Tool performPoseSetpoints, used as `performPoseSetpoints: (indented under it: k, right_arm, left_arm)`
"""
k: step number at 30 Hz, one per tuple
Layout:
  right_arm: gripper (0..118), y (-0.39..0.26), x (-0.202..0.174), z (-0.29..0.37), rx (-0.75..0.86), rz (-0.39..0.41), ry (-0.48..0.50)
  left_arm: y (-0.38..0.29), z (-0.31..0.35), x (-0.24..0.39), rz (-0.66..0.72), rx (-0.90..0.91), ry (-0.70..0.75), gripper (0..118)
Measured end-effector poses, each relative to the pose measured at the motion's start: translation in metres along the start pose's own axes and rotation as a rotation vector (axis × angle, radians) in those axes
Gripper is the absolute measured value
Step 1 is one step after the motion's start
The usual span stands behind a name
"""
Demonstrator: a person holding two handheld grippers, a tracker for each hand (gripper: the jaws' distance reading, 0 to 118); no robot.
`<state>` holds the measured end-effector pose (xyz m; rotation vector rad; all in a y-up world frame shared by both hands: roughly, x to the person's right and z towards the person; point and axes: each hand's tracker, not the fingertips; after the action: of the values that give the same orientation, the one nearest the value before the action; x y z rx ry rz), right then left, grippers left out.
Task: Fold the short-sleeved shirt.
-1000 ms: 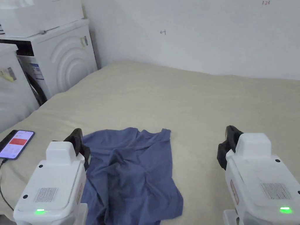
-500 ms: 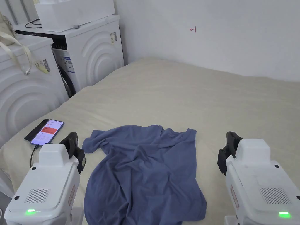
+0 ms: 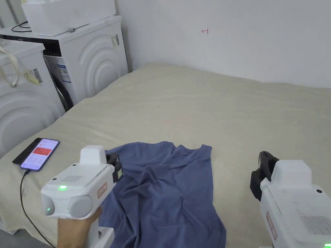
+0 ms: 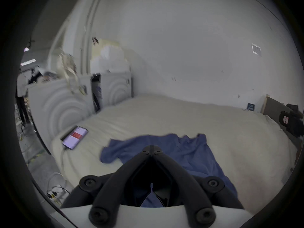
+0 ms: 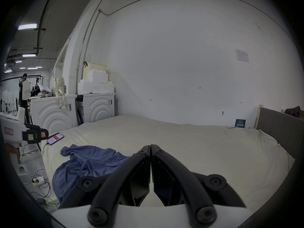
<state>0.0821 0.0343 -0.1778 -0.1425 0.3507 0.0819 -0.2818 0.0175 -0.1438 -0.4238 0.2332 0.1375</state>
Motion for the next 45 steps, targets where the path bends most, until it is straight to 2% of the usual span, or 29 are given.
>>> performPoseSetpoints:
  k: [4, 10, 11, 13, 14, 15, 17, 18, 22, 24, 27, 29, 30, 32, 33, 40, 45]
  right_arm:
    - [0, -0.006, 0.011, -0.007, -0.019, 0.002, -0.021]
    - [0, -0.01, 0.022, -0.008, -0.05, -0.004, -0.061]
    - [0, -0.011, 0.025, -0.008, -0.055, -0.005, -0.066]
    - [0, -0.014, 0.031, -0.009, -0.065, -0.007, -0.077]
    - [0, -0.015, 0.033, -0.009, -0.068, -0.008, -0.082]
    - [0, -0.016, 0.036, -0.009, -0.072, -0.008, -0.087]
    - [0, -0.018, 0.04, -0.008, -0.078, -0.009, -0.095]
    - [0, -0.016, 0.038, -0.006, -0.082, -0.01, -0.1]
    - [0, -0.02, 0.043, -0.004, -0.099, -0.018, -0.106]
    - [0, -0.022, 0.044, -0.002, -0.105, -0.017, -0.108]
    - [0, -0.024, 0.046, 0.002, -0.114, -0.013, -0.111]
    - [0, -0.024, 0.048, 0.004, -0.119, -0.014, -0.116]
    - [0, -0.024, 0.051, 0.005, -0.119, -0.016, -0.118]
    - [0, -0.023, 0.054, 0.007, -0.118, -0.024, -0.126]
    - [0, -0.022, 0.055, 0.009, -0.116, -0.028, -0.128]
    - [0, -0.012, 0.066, 0.026, -0.088, -0.032, -0.14]
    - [0, -0.008, 0.086, 0.04, -0.061, -0.051, -0.167]
  left_arm:
    - [0.008, -0.05, 0.009, 0.089, -0.194, -0.086, 0]
    - [-0.005, -0.118, 0.026, 0.096, -0.482, -0.107, 8]
    - [-0.008, -0.127, 0.028, 0.094, -0.518, -0.119, 13]
    - [-0.019, -0.145, 0.029, 0.07, -0.578, -0.106, 36]
    - [-0.022, -0.15, 0.031, 0.055, -0.606, -0.1, 53]
    - [-0.025, -0.155, 0.034, 0.043, -0.63, -0.098, 78]
    - [-0.033, -0.171, 0.032, 0.023, -0.663, -0.087, 108]
    - [-0.036, -0.174, 0.033, 0.017, -0.668, -0.07, 116]
    - [-0.046, -0.18, 0.04, 0.038, -0.702, -0.001, 117]
    - [-0.053, -0.189, 0.041, 0.036, -0.735, 0.02, 116]
    - [-0.059, -0.192, 0.047, 0.012, -0.751, 0.052, 105]
    - [-0.052, -0.168, 0.066, -0.048, -0.719, 0.063, 86]
    - [-0.049, -0.165, 0.07, -0.059, -0.706, 0.043, 74]
    - [-0.048, -0.167, 0.065, -0.05, -0.682, 0.005, 20]
    - [-0.047, -0.167, 0.067, -0.047, -0.679, 0.005, 3]
    - [-0.03, -0.143, 0.066, -0.002, -0.603, -0.047, 0]
    - [0.022, -0.121, 0.087, -0.056, -0.518, -0.122, 0]
